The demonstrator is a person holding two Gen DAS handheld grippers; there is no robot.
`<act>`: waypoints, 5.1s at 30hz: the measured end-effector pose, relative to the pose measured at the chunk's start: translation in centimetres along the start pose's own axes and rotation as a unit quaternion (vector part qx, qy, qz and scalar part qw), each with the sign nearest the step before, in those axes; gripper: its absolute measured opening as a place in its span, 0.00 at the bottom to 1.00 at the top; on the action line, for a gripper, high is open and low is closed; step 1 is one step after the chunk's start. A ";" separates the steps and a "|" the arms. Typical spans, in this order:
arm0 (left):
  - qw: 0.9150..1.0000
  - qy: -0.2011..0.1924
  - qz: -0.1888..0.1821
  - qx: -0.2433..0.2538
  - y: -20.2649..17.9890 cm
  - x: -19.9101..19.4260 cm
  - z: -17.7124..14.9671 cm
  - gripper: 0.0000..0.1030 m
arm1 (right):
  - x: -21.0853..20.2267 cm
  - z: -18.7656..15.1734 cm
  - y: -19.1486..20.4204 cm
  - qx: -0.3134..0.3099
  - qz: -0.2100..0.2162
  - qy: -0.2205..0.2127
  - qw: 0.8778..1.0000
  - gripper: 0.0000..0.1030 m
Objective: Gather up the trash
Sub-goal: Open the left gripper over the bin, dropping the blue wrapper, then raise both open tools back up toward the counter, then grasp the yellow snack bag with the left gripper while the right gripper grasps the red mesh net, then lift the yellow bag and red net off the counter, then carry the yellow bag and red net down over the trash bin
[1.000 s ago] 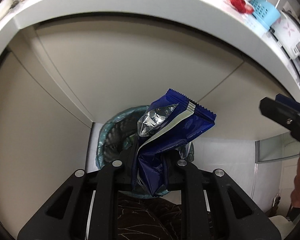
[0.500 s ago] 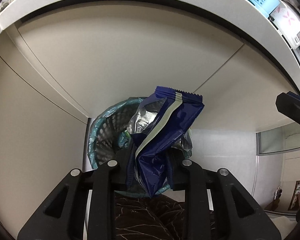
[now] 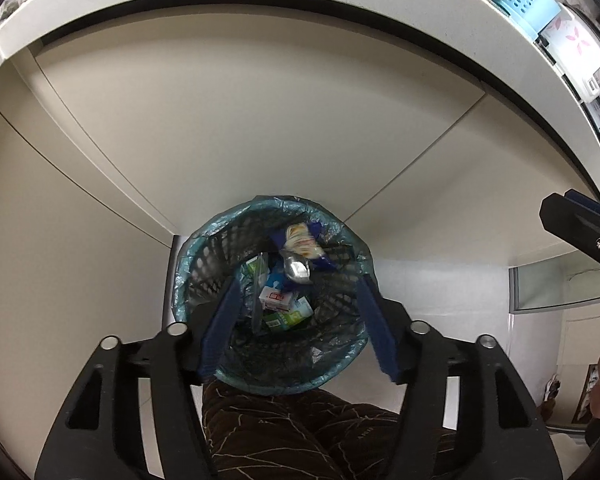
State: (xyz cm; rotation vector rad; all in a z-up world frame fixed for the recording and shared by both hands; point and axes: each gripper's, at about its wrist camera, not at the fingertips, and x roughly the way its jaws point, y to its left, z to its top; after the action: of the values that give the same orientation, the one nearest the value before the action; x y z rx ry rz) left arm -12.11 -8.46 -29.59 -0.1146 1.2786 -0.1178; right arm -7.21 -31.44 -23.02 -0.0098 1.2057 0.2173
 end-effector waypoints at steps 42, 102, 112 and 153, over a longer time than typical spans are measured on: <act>0.996 -0.079 0.034 -0.016 -0.7 -13.2 16.8 0.92 | -6.7 16.9 0.5 0.012 -0.032 -0.049 0.998 0.87; 0.998 -0.044 0.018 0.035 0.0 -10.4 22.8 0.06 | -1.1 21.6 0.5 0.070 -0.022 0.051 0.996 0.14; 0.998 -0.061 0.018 0.024 0.3 -12.6 22.1 0.06 | -3.8 21.4 1.3 0.056 -0.021 0.022 0.998 0.14; 0.995 -0.087 0.039 -0.032 1.4 -17.6 12.8 0.06 | -9.2 14.9 5.7 -0.028 0.013 -0.028 0.999 0.14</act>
State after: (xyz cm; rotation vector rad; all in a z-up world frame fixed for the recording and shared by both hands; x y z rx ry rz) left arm -4.82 -4.16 -9.53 -0.1263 1.1123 0.0009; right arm 2.48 -25.51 -8.55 -0.0362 1.1449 0.2724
